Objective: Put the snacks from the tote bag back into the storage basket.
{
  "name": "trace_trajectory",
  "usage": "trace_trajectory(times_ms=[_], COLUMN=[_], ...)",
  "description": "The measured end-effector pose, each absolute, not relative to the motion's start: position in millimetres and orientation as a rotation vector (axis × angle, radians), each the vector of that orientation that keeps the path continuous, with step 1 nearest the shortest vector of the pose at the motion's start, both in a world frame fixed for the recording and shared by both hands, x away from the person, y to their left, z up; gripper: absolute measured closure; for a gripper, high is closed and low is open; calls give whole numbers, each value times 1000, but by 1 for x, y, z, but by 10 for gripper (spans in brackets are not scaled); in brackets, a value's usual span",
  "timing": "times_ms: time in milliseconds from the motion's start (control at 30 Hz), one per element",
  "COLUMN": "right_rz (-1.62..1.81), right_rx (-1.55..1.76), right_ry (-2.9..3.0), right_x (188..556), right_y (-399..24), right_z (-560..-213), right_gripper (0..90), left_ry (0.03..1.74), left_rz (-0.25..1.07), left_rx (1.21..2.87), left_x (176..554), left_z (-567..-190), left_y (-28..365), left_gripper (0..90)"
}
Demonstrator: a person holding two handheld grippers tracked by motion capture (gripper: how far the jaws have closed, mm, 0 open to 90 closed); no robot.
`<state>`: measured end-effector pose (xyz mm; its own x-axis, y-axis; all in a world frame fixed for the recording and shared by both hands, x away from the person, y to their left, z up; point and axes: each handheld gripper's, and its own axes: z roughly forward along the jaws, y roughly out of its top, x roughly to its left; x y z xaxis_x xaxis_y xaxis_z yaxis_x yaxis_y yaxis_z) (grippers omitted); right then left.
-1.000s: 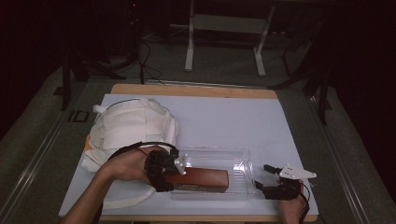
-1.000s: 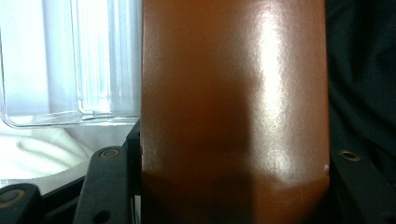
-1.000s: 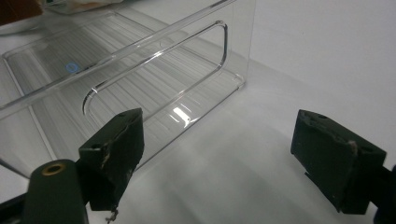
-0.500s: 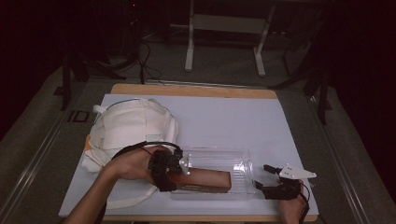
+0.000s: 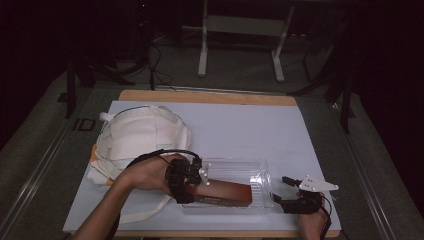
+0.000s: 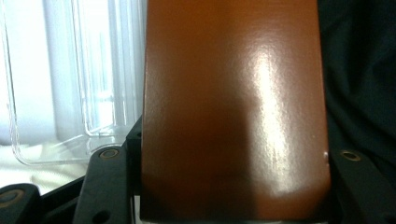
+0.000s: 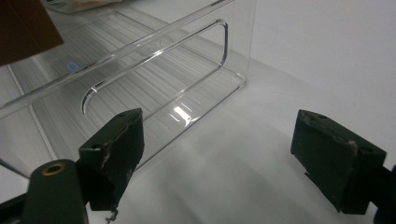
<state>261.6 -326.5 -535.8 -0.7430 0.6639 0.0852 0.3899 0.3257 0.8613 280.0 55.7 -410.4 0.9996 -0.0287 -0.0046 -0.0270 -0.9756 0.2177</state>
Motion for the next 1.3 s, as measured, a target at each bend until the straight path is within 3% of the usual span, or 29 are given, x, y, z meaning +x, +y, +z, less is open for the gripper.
trace_trajectory(times_ms=[1300], right_rz=[1382], right_rx=[955], right_ry=[2320], right_x=[262], right_y=[-326], right_z=[-536], right_gripper=[171], left_ry=[-8], left_rz=[-62], left_rx=[2911], left_x=[281], left_z=[-414], left_y=[39], left_gripper=[411])
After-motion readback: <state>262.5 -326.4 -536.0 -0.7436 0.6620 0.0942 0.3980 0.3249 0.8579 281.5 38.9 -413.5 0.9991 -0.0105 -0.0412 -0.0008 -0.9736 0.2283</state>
